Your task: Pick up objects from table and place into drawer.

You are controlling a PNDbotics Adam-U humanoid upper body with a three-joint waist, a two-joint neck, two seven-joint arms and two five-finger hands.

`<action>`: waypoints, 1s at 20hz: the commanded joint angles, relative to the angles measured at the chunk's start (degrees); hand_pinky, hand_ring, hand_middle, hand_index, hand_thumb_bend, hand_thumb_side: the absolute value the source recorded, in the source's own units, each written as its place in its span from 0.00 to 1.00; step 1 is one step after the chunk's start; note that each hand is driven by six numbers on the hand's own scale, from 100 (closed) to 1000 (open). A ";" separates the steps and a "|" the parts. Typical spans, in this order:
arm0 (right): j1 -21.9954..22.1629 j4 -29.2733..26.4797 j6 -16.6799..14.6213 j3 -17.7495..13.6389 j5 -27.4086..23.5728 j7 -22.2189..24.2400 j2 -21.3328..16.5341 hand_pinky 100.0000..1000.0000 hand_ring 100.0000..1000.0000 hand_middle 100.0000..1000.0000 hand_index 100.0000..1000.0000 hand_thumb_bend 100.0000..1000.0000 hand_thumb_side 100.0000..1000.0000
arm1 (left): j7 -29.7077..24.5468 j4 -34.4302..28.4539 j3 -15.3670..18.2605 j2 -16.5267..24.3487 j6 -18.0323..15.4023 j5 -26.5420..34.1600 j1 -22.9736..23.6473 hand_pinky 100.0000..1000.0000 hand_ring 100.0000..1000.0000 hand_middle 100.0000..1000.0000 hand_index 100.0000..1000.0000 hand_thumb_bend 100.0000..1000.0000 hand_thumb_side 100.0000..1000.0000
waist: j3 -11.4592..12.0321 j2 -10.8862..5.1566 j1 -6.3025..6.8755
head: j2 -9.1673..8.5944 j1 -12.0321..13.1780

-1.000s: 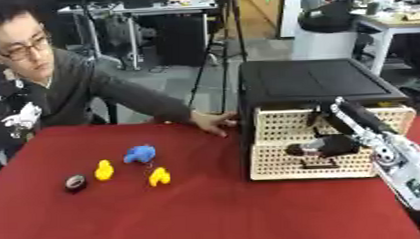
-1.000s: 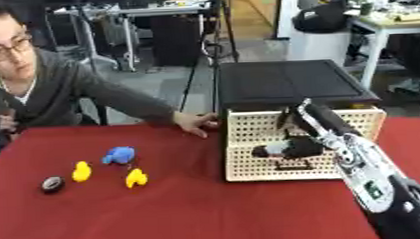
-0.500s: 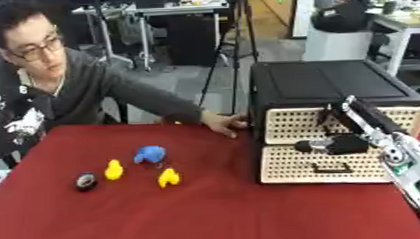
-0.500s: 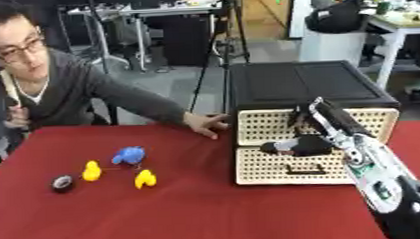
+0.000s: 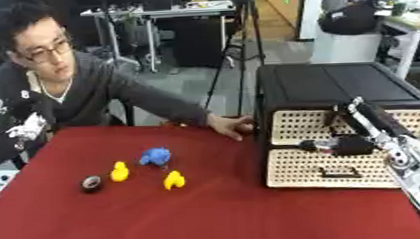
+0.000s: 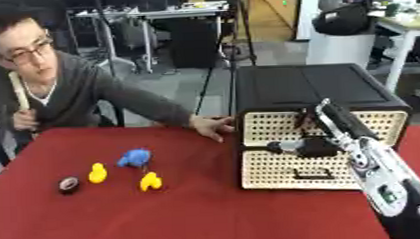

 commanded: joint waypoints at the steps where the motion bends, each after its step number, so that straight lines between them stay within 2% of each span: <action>1: -1.10 -0.52 0.20 -1.02 0.14 -1.00 -2.22 0.00 0.00 0.00 0.62 0.93 0.74 | -0.25 -1.26 0.90 1.13 0.01 0.21 -0.59 0.00 0.21 0.35 0.60 0.00 0.44 | 0.03 -0.57 -0.18 | -0.55 0.09; 7: 1.33 -7.55 -0.25 -0.72 -3.50 -1.62 -3.22 0.00 0.00 0.00 0.60 0.90 0.81 | -0.36 -1.57 1.30 2.07 0.42 -0.07 0.96 0.00 0.21 0.35 0.60 0.00 0.44 | -1.63 -1.83 -1.77 | 0.79 0.07; 14: 9.30 -22.99 0.58 -0.88 -9.37 -1.46 -4.90 0.00 0.00 0.00 0.60 0.88 0.88 | -0.66 -1.79 1.88 3.22 1.31 -0.69 3.70 0.00 0.21 0.35 0.60 0.00 0.44 | -3.91 -3.70 -4.30 | 2.99 0.00; 20: 16.04 -31.28 1.72 -1.26 -12.16 -1.54 -4.95 0.00 0.00 0.00 0.60 0.87 0.86 | -0.57 -2.04 2.59 3.56 1.69 -0.87 5.44 0.00 0.21 0.35 0.60 0.00 0.44 | -4.39 -4.37 -4.93 | 3.79 0.68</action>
